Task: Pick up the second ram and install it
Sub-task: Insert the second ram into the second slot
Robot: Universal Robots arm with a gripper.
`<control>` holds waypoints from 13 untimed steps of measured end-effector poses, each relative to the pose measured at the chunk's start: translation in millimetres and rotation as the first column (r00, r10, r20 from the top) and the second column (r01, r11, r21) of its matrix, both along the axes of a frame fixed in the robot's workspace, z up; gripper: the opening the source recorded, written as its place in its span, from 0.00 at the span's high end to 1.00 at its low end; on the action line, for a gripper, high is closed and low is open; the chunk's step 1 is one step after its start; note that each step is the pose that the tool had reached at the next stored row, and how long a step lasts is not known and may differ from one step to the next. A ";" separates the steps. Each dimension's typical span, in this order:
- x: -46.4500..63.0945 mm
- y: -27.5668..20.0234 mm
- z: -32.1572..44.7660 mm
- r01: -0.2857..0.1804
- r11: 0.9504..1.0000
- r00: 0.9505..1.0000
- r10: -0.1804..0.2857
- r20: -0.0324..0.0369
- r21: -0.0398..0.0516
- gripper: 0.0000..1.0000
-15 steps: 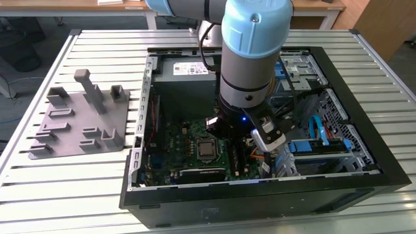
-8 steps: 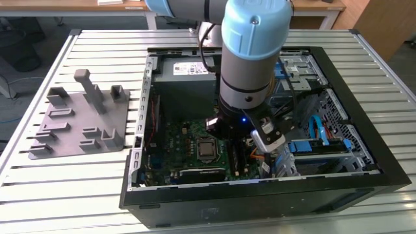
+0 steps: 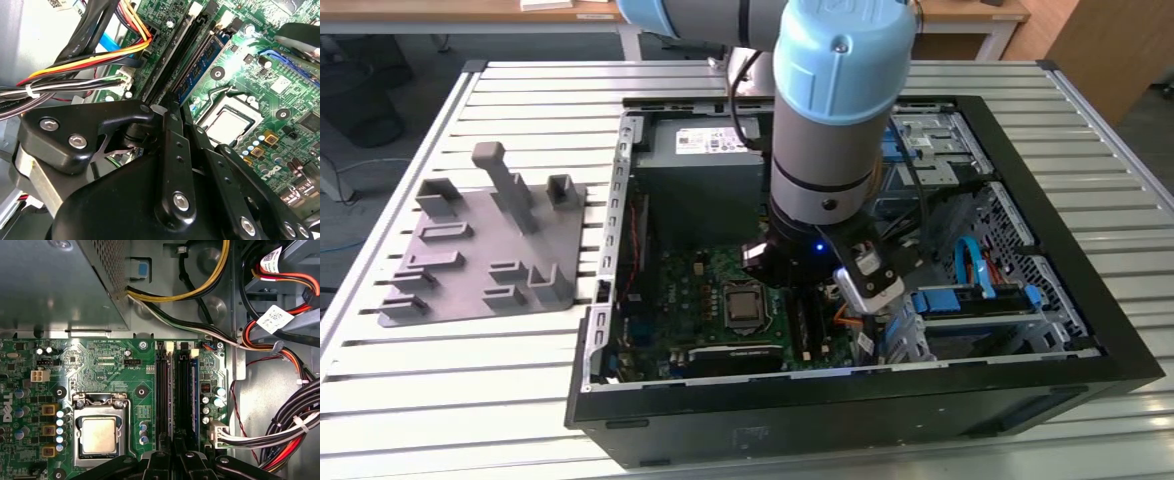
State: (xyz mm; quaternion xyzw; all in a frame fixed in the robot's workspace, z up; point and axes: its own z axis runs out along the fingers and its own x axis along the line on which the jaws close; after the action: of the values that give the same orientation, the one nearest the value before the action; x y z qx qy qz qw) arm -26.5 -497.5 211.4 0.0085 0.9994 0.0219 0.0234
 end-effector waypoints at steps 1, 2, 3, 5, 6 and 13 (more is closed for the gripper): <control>-0.3 0.0 0.2 0.000 1.000 1.000 0.000 0.001 0.000 0.86; -0.4 0.1 0.7 0.000 1.000 1.000 0.000 0.002 0.001 0.86; -0.5 0.0 1.8 0.000 1.000 1.000 0.000 0.002 0.000 0.86; -0.7 0.0 4.1 0.000 1.000 1.000 0.000 0.002 -0.001 0.86; -0.9 0.0 5.1 0.000 1.000 1.000 0.000 0.003 0.000 0.86; -1.6 -0.1 6.9 0.000 1.000 1.000 0.000 0.004 0.000 0.86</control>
State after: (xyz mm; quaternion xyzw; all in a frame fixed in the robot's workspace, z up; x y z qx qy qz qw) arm -28.1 -497.7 218.3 0.0083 0.9994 0.0217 0.0256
